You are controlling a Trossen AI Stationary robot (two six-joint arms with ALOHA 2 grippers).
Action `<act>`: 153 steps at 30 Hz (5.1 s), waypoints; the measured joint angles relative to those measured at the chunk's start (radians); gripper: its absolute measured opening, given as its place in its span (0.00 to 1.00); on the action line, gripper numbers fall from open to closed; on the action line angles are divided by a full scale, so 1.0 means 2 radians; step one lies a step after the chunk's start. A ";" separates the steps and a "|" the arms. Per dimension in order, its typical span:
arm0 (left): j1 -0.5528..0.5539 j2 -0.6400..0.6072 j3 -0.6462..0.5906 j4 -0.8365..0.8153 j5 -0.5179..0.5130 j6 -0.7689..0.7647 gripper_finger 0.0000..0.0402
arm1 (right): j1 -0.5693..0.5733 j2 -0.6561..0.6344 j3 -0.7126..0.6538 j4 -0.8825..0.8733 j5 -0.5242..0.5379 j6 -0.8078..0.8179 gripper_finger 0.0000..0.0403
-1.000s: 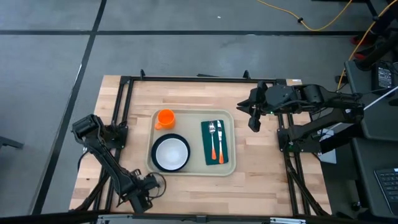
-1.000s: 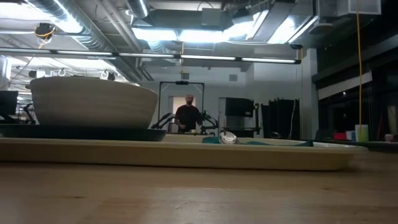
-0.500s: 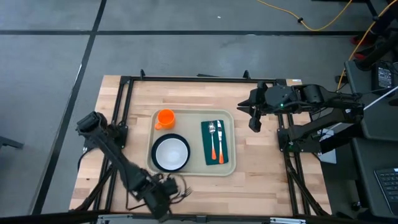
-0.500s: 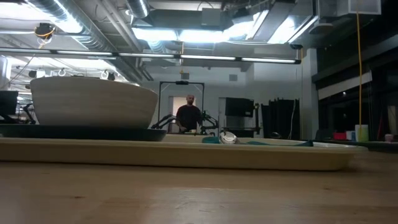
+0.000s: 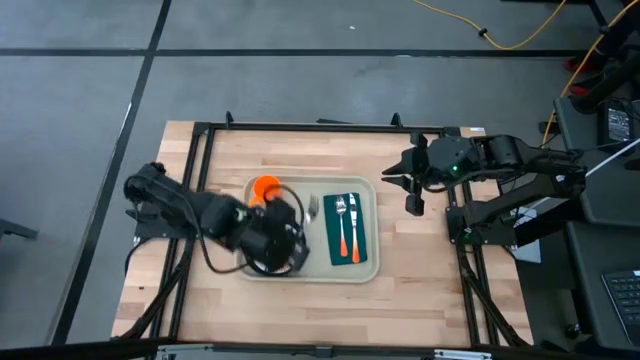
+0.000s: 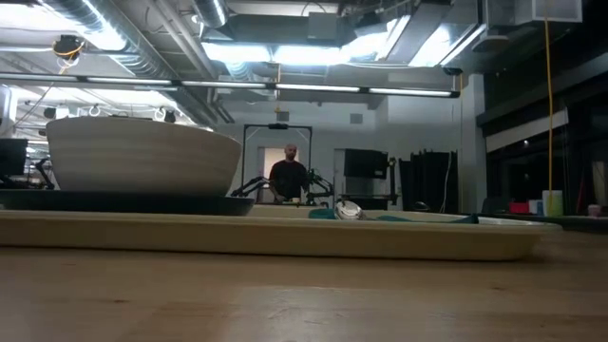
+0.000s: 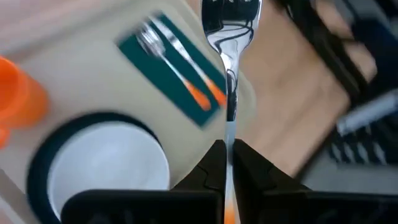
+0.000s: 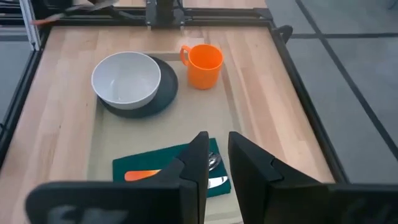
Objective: Set up tray
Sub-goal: Put the orange fork on the dark green napkin
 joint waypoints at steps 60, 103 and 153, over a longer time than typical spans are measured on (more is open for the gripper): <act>0.143 0.268 0.018 0.147 0.064 -0.229 0.01 | 0.000 -0.200 0.000 0.004 0.086 -0.232 0.17; 0.203 0.294 -0.008 0.139 0.149 -0.177 0.01 | 0.000 -0.214 0.000 -0.026 0.082 -0.235 0.17; 0.194 0.299 -0.032 0.165 0.160 -0.221 0.01 | 0.000 -0.226 0.000 -0.032 0.082 -0.260 0.17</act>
